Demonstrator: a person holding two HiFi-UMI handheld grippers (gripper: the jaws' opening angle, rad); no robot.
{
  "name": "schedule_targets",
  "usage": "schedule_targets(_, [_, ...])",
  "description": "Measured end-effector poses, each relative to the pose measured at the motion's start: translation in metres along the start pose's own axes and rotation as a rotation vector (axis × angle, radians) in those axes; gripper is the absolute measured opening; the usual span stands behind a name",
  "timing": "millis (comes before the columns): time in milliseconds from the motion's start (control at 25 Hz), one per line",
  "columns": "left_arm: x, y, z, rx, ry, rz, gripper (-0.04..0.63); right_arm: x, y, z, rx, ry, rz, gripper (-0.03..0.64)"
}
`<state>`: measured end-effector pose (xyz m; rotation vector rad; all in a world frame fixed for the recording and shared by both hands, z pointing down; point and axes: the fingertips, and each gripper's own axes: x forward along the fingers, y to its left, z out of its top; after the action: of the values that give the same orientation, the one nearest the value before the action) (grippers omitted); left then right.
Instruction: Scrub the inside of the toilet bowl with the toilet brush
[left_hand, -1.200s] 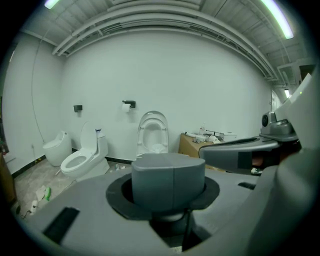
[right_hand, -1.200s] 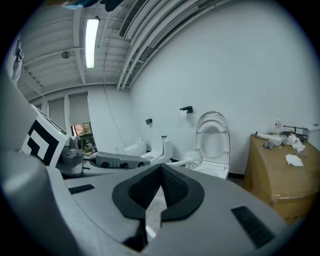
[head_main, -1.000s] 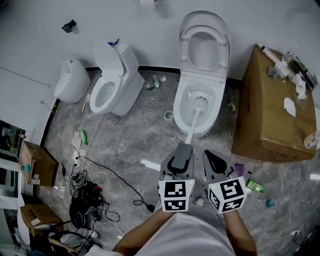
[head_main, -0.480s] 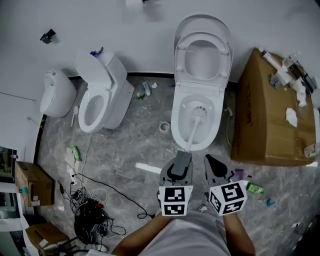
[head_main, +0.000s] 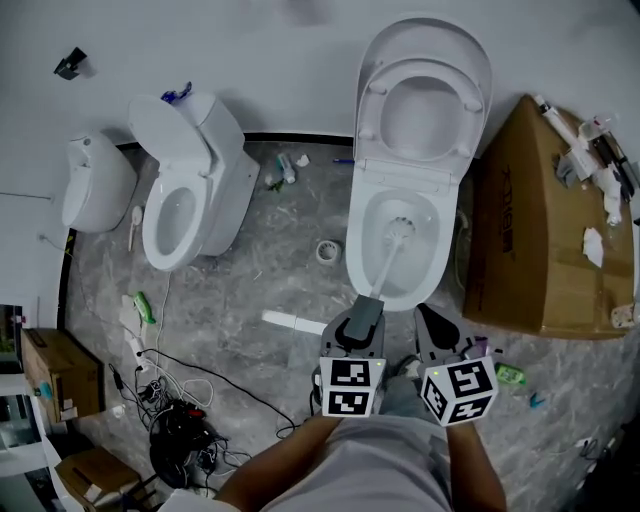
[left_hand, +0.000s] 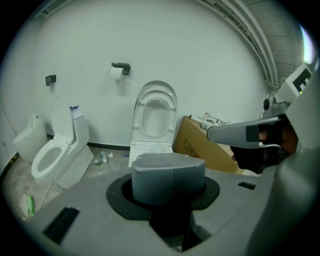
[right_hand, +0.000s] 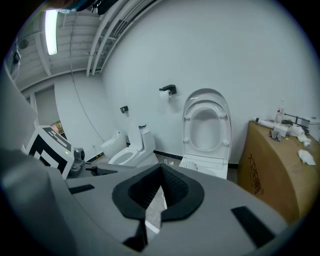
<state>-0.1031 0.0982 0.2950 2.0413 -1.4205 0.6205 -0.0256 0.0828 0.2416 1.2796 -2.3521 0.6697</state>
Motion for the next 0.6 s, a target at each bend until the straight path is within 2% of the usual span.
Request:
schedule_targets(240, [0.058,0.011,-0.024,0.024,0.079,-0.018,0.158,0.044,-0.027,-0.017,0.028,0.033,0.020,-0.002])
schedule_targets(600, [0.148,0.007,-0.068,0.010,0.207,-0.039,0.158,0.113,-0.100,-0.044,0.053,0.086,0.046,-0.002])
